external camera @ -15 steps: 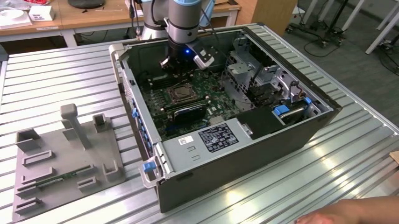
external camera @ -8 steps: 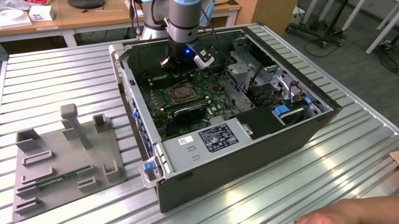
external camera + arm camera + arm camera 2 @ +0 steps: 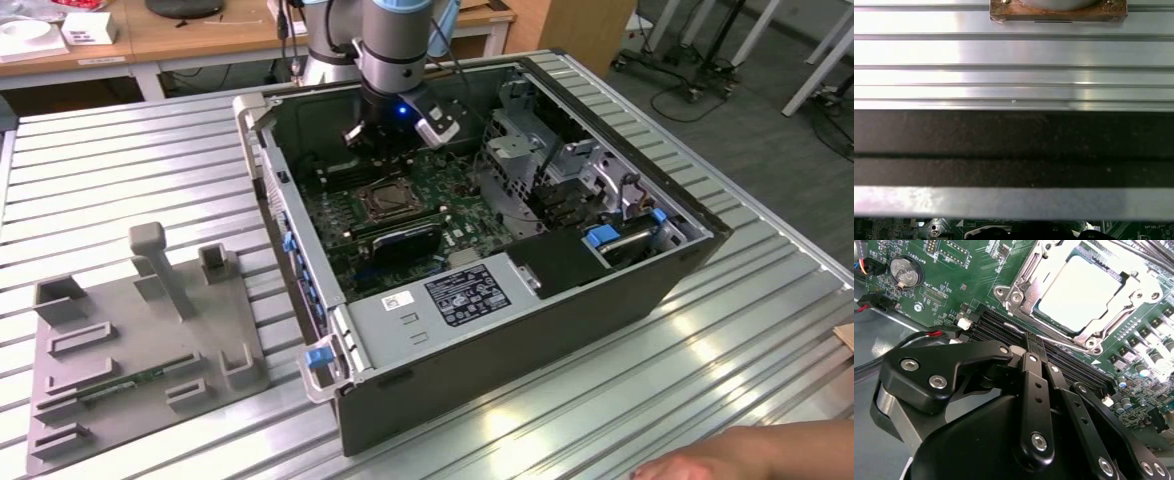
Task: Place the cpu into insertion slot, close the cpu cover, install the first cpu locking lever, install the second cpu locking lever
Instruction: 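Install the first cpu locking lever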
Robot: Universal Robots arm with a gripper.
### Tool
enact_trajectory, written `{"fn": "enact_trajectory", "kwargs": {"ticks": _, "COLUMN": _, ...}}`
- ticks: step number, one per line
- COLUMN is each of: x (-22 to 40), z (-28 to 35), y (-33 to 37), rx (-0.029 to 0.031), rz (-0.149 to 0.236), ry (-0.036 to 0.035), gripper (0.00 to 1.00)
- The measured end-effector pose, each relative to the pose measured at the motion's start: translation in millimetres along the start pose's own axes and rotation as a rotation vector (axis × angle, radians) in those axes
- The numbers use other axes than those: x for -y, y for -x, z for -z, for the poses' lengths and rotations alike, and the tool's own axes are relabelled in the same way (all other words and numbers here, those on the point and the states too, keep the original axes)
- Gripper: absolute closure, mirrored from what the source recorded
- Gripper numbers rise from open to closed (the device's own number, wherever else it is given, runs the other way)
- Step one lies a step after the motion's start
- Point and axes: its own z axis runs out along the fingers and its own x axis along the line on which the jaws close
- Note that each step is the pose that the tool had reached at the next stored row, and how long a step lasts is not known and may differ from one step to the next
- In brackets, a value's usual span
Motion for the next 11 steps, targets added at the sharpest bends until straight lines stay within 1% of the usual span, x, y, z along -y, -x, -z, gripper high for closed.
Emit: {"fn": "enact_trajectory", "kwargs": {"ticks": 11, "x": 0.7, "z": -1.6, "y": 2.4, "rx": 0.0001, "rz": 0.000, "ry": 0.0000, "gripper": 0.90}}
